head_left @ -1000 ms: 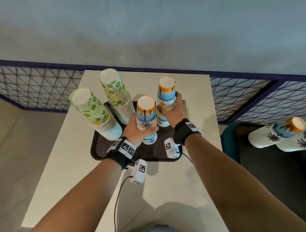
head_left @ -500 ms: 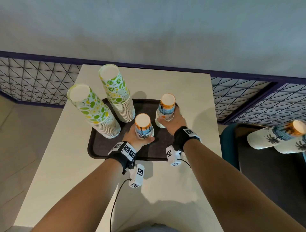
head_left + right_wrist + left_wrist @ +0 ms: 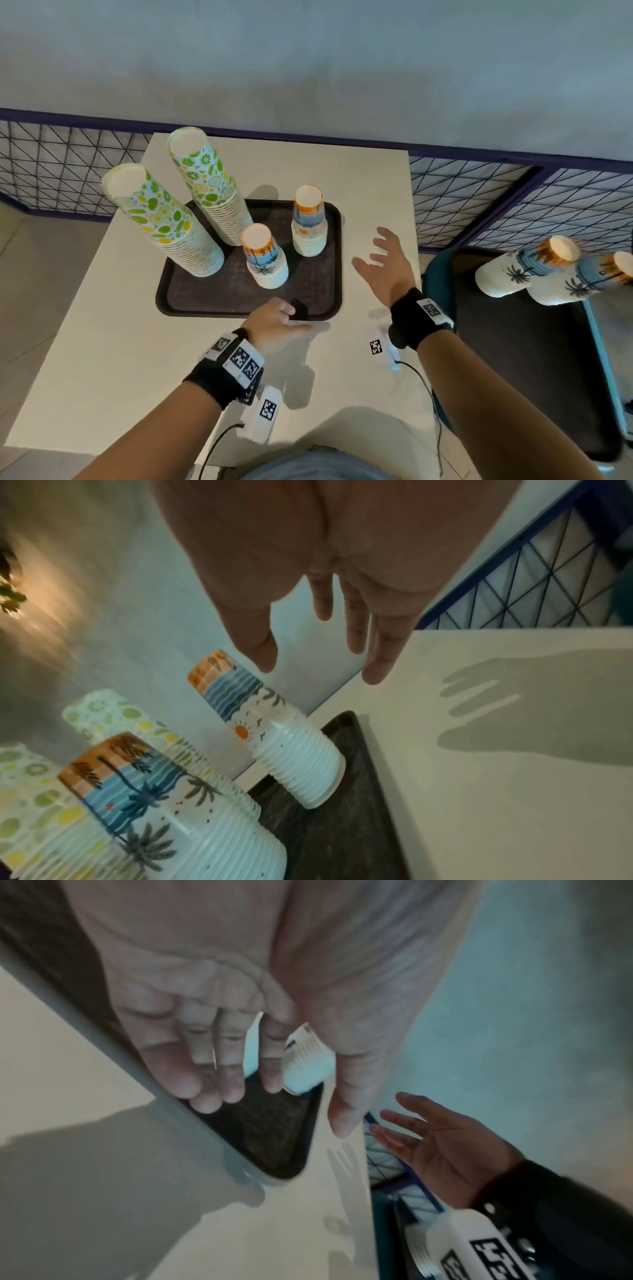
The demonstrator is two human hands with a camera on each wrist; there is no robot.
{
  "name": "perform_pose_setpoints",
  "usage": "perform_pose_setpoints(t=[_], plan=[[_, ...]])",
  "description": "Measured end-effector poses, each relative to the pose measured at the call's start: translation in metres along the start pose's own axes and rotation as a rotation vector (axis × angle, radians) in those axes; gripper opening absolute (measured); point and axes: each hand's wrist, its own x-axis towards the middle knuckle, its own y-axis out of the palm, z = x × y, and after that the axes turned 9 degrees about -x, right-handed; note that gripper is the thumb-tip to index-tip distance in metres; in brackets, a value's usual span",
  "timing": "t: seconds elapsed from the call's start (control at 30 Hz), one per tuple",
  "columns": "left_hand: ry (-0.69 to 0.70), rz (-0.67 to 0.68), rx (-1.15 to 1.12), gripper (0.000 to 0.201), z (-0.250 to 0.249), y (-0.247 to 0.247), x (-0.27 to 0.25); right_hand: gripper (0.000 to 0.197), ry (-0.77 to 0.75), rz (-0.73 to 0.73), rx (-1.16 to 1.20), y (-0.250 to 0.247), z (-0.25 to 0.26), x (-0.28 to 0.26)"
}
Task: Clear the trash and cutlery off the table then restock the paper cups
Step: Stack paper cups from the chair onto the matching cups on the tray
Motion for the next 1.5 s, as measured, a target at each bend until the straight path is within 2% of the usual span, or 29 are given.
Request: perform_pose_setpoints(t=[0.07, 0.17, 0.3, 0.4, 0.5, 0.57, 0.7, 0.8, 0.93, 1.07, 1.2, 1.4, 1.5], plan=[[0.089, 0.038, 0.028, 0.079, -0.015, 0.025, -0.014, 0.074, -0.001, -0.013, 0.075, -0.023, -0.021, -0.017], [0.230, 0.078, 0.043, 0.079, -0.042, 0.064, -0.021, 0.069, 0.004, -0.032, 0.126, -0.059, -0.054, -0.040], [0.413, 0.111, 0.072, 0.060, -0.089, 0.114, -0.021, 0.062, 0.100, -0.111, 0.237, -0.113, -0.088, -0.061], [0.527, 0.117, 0.117, 0.065, -0.132, 0.147, -0.019, 0.063, 0.083, -0.232, 0.080, -0.145, -0.121, -0.070], [0.638, 0.106, 0.157, 0.072, -0.174, 0.178, -0.015, 0.045, 0.091, -0.365, -0.037, -0.172, -0.147, -0.071], [0.690, 0.105, 0.181, 0.078, -0.201, 0.197, -0.010, 0.042, 0.110, -0.441, -0.097, -0.188, -0.161, -0.065], [0.785, 0.105, 0.182, 0.085, -0.249, 0.231, 0.000, 0.054, 0.188, -0.467, -0.072, -0.212, -0.184, -0.046], [0.846, 0.090, 0.235, 0.088, -0.277, 0.251, 0.005, 0.082, 0.248, -0.414, -0.071, -0.222, -0.194, -0.026], [0.861, 0.100, 0.381, 0.092, -0.303, 0.276, 0.019, 0.100, 0.251, -0.349, -0.089, -0.228, -0.202, 0.000], [0.867, 0.129, 0.477, 0.092, -0.322, 0.296, 0.033, 0.102, 0.241, -0.311, -0.150, -0.224, -0.202, 0.020], [0.801, 0.127, 0.442, 0.087, -0.321, 0.310, 0.043, 0.097, 0.236, -0.266, -0.114, -0.217, -0.223, 0.041], [0.777, -0.014, 0.291, 0.058, -0.307, 0.311, 0.052, 0.103, 0.190, -0.213, -0.084, -0.221, -0.193, 0.035], [0.748, -0.003, 0.248, 0.055, -0.306, 0.301, 0.057, 0.099, 0.175, -0.209, -0.072, -0.220, -0.189, 0.035]])
